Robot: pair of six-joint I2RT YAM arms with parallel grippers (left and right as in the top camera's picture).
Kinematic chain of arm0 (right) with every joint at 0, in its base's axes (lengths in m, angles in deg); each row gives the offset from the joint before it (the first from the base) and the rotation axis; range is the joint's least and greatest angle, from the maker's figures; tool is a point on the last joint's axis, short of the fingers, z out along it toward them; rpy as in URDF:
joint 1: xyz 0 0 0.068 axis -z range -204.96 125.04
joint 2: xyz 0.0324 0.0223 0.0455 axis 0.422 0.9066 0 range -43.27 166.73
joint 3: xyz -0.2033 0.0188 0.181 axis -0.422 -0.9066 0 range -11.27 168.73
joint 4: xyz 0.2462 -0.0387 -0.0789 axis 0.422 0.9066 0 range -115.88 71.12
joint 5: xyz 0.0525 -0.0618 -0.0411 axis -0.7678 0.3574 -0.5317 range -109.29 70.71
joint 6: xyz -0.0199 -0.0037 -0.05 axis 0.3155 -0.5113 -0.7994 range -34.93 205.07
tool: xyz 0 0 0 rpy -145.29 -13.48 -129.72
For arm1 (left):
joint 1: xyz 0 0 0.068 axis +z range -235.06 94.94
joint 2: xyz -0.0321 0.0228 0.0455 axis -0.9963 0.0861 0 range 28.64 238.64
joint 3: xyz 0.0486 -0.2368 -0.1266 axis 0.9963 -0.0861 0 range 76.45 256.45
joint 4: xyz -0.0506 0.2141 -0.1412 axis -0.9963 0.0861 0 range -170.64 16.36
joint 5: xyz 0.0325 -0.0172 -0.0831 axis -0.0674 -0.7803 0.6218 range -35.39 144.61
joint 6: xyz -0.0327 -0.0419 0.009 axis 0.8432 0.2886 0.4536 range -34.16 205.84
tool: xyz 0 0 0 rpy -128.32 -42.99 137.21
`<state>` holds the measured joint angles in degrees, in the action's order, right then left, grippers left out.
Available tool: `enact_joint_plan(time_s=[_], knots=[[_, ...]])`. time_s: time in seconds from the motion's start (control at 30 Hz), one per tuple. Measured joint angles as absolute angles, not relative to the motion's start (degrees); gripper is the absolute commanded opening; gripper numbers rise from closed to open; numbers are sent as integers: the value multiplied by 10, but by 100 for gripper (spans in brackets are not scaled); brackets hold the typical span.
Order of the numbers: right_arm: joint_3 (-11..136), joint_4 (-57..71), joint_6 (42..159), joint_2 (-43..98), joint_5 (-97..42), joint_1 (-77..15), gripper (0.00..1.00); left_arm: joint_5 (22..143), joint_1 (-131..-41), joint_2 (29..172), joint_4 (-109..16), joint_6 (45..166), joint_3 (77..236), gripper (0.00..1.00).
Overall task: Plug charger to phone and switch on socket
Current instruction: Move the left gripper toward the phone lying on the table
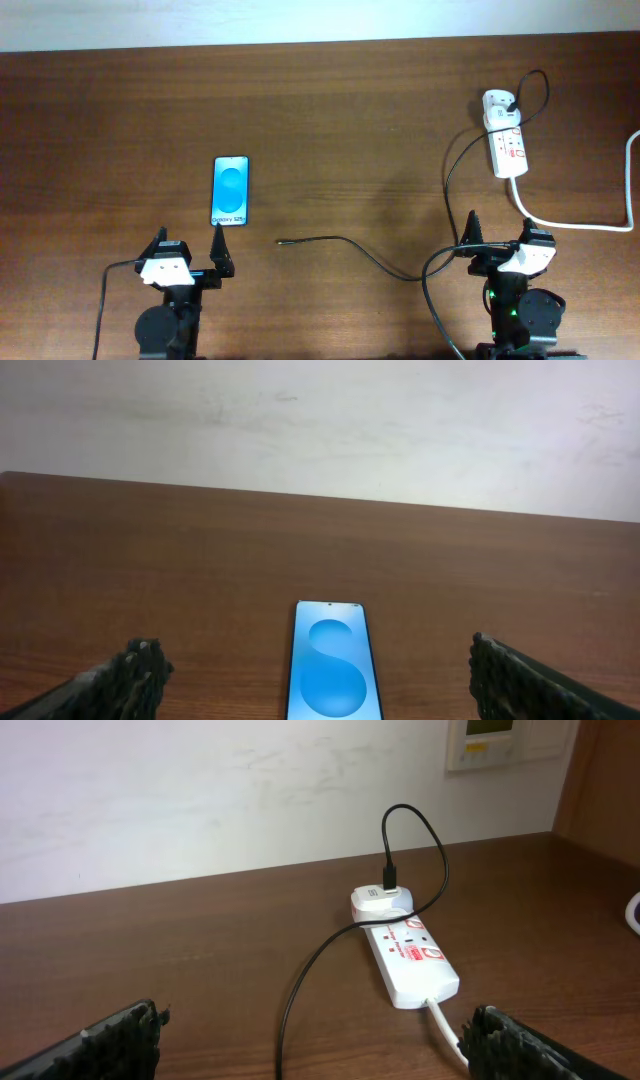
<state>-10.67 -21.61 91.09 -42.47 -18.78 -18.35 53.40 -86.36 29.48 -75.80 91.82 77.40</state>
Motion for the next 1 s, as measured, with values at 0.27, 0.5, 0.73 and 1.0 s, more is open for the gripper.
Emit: enact_joint_plan(time_s=[0.27, 0.5, 0.73, 1.0], knots=[[-107, -216, 910, -425, -188, -184, 98, 533, -864, 295, -759, 918, 774, 99], [-107, -216, 910, -425, -188, -184, 98, 534, -864, 295, -759, 918, 774, 99], [-107, -216, 910, -425, -188, -184, 98, 537, -864, 295, -762, 918, 774, 99], [-107, -216, 910, -425, -188, -184, 98, 565, -864, 349, -718, 875, 863, 99]])
